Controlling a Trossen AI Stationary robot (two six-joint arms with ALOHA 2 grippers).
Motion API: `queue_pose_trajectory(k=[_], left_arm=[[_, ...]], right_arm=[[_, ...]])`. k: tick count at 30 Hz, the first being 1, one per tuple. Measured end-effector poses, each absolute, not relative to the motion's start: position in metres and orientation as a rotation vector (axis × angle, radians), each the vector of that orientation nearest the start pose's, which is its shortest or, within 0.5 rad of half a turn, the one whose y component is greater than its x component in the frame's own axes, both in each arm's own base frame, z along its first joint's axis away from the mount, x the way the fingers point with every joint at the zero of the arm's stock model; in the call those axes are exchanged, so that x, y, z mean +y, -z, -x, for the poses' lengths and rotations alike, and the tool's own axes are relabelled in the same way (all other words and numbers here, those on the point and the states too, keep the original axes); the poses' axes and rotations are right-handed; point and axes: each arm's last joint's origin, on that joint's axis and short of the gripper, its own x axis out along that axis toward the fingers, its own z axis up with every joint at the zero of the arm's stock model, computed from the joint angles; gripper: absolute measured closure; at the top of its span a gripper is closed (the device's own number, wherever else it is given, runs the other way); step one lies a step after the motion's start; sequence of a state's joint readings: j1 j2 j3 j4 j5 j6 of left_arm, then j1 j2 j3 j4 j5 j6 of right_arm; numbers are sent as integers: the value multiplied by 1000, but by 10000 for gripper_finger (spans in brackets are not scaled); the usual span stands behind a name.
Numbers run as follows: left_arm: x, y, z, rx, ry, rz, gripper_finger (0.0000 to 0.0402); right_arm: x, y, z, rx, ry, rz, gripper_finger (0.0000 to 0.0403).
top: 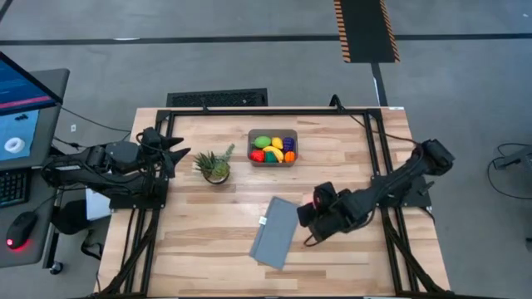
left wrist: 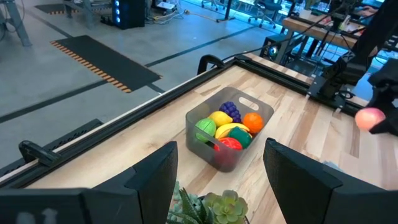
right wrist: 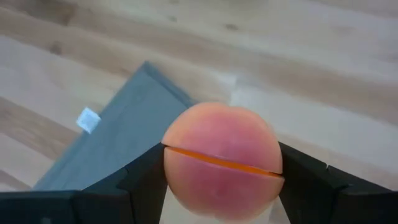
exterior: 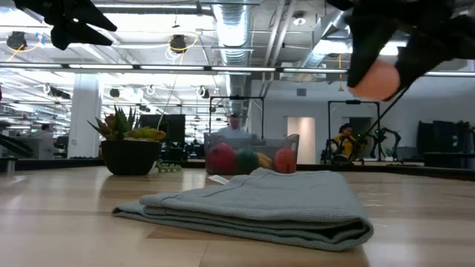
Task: Pick and placing Produce into tupperware
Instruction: Put the peach into the black bin
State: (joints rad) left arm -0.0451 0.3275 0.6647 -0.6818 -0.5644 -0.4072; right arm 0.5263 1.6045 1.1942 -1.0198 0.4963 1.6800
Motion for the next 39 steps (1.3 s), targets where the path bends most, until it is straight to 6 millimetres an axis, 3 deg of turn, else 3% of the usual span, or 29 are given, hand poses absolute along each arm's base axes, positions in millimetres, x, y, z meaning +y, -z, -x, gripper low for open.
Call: queue_pose_trajectory(k=[13, 26, 39], left_arm=[[12, -295, -69, 215, -576, 313, 175], [12, -295, -69, 212, -578, 323, 175], [12, -295, -69, 209, -578, 334, 175]], right_arm=[[88, -254, -277, 777, 846, -669, 126], [42, -263, -308, 667, 775, -594, 126], [-1, -270, -324, 578, 765, -556, 126]])
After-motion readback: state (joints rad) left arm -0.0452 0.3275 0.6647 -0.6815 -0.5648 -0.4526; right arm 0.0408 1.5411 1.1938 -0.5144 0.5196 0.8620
